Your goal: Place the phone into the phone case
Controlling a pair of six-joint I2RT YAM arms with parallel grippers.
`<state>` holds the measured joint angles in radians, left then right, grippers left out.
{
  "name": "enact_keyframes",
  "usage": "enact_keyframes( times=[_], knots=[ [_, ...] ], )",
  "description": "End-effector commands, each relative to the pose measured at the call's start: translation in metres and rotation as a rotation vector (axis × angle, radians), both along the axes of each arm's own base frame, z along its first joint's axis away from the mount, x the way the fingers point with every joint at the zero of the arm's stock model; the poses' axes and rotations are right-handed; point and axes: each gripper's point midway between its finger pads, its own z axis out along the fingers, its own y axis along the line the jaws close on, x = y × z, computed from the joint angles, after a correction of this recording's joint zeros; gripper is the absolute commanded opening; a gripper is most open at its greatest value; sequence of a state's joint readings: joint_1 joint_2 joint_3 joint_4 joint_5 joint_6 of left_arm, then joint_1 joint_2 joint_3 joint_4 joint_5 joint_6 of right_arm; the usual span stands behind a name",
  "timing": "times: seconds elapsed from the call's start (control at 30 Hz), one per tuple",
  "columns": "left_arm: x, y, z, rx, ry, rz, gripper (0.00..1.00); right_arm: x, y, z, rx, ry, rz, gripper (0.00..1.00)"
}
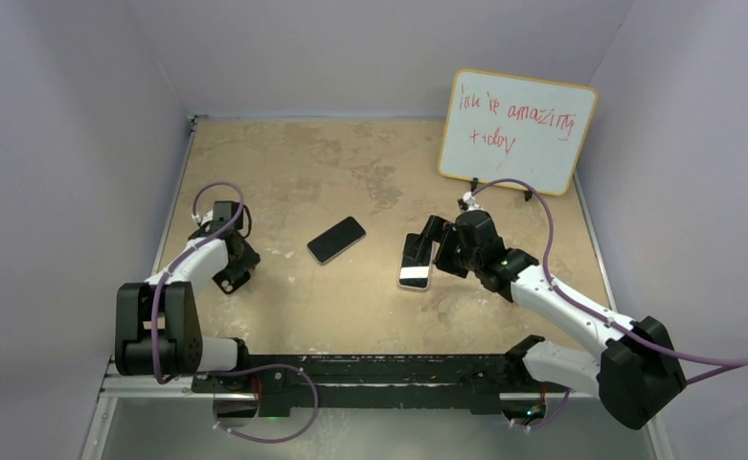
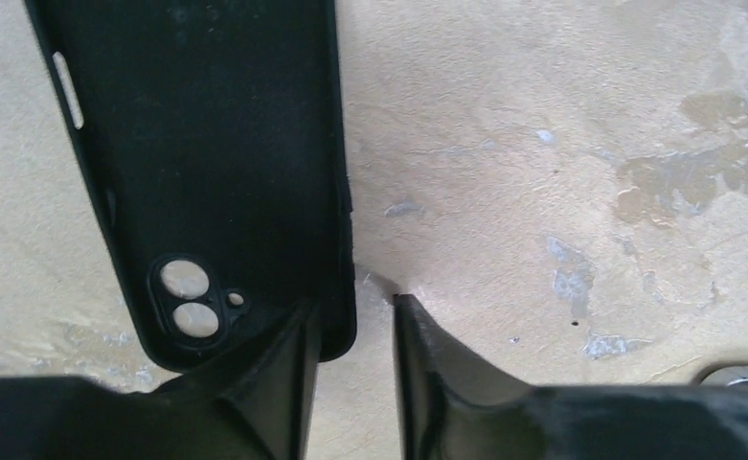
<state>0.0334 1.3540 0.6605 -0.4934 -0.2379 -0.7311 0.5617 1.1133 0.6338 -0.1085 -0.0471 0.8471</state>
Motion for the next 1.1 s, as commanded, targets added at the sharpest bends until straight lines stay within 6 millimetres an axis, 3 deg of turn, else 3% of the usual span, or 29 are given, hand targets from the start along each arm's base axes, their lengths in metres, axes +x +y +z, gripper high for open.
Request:
enact_keyframes(
  times=[0.0, 0.13, 0.43, 0.57, 0.7, 0.97, 1.07],
  knots=[
    [0.023, -0.005, 0.010, -0.024, -0.072, -0.064, 0.27, 0.007, 0.007, 0.016, 0.038, -0.046, 0.017, 0.98],
    [0.026, -0.014, 0.014, -0.059, -0.094, -0.134, 0.00, 0.006, 0.006, 0.017, 0.035, -0.054, 0.023, 0.98],
    [0.025, -0.045, 0.050, -0.150, -0.191, -0.269, 0.00, -0.002, 0.005, 0.012, 0.042, -0.039, 0.041, 0.98],
    [0.015, -0.085, 0.075, -0.164, -0.249, -0.394, 0.00, -0.005, 0.005, 0.011, 0.044, -0.032, 0.040, 0.98],
    [0.003, -0.112, 0.088, -0.221, -0.275, -0.462, 0.00, -0.006, 0.003, 0.011, 0.041, -0.028, 0.034, 0.97],
    [-0.037, -0.200, 0.100, -0.401, -0.325, -0.706, 0.00, -0.008, -0.002, 0.008, 0.028, -0.022, 0.018, 0.97],
    [-0.053, -0.229, 0.091, -0.409, -0.305, -0.789, 0.00, -0.009, -0.002, 0.006, 0.029, -0.016, 0.015, 0.97]
  ],
)
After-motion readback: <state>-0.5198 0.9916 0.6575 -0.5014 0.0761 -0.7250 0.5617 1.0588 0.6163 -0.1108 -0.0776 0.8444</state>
